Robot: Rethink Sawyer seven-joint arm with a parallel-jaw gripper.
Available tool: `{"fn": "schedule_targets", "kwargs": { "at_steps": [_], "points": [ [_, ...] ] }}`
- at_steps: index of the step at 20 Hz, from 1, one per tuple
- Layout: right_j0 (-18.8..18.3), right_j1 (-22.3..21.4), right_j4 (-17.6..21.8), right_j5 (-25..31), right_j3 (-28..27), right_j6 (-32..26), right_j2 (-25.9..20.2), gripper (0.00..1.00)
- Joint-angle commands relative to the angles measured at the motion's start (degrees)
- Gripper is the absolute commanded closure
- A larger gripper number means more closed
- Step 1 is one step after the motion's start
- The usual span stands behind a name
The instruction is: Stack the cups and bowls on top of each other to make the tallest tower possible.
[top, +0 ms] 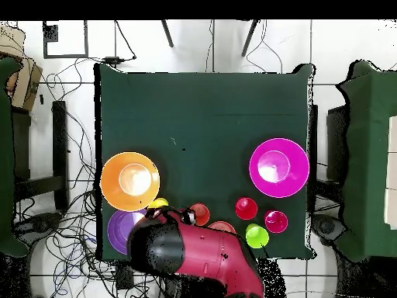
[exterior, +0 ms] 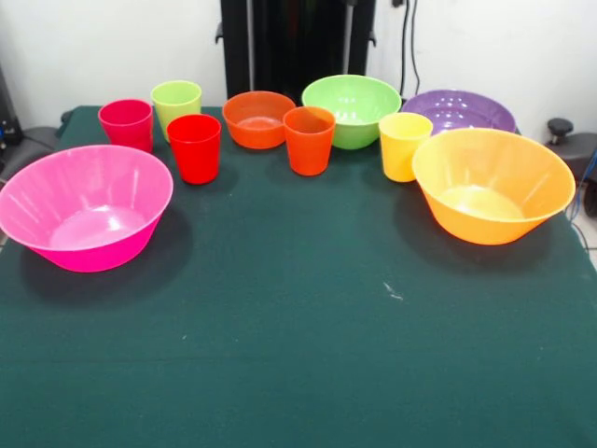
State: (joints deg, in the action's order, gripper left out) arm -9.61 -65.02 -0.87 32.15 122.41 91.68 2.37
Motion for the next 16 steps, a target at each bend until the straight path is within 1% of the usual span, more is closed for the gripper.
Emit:
{"fn": "schedule_targets", "kwargs": {
  "at_steps": [1,9,16],
  "points": [
    [-4.1,9.0,4.6,-5.0,-4.8,-0.5,-6.2,0.00],
    [-7.0,12.4,5.7,-4.7,-7.7,-2.1,-8.0,0.00],
    [-8.8,15.0,7.4,-6.2,-10.2,-1.9,-9.0,0.00]
  ]
}}
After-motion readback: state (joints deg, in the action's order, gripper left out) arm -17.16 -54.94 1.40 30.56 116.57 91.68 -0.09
